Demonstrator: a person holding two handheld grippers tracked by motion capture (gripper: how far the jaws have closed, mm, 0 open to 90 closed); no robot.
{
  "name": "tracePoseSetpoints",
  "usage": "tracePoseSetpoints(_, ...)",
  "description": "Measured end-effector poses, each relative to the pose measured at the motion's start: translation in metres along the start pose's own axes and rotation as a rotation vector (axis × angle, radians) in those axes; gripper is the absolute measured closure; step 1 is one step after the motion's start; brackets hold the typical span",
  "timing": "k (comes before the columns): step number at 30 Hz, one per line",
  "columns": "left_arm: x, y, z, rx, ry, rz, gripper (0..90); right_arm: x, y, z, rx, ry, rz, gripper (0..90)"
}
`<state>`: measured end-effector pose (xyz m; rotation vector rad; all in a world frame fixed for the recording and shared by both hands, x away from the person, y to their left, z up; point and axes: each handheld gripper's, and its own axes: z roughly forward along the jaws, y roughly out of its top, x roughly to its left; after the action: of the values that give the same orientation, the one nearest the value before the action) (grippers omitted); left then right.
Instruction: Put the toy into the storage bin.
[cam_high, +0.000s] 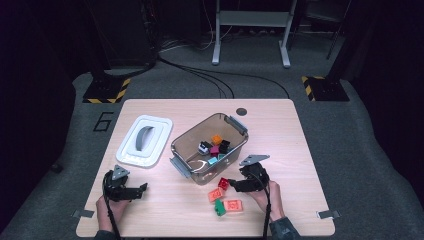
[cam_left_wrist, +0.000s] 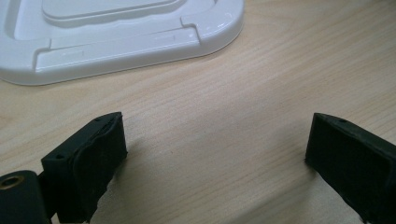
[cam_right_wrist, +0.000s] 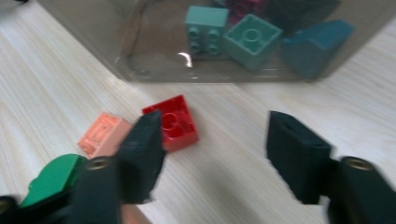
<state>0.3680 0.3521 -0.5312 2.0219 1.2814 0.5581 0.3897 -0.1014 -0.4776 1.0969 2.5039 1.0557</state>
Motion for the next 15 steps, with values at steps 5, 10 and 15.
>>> tracePoseSetpoints(5,0.0,0.0,0.0,0.0,0.0,0.0,5.1,0.007,0.003,0.014,0.017,0.017,-0.019,61.1)
tracePoseSetpoints(10,0.0,0.0,-0.001,0.009,-0.003,0.003,5.1,0.007,0.008,0.022,0.021,0.038,-0.014,69.7)
tracePoseSetpoints(15,0.0,0.0,-0.001,0.009,-0.003,0.002,5.1,0.005,0.007,0.028,0.042,0.039,-0.023,76.1)
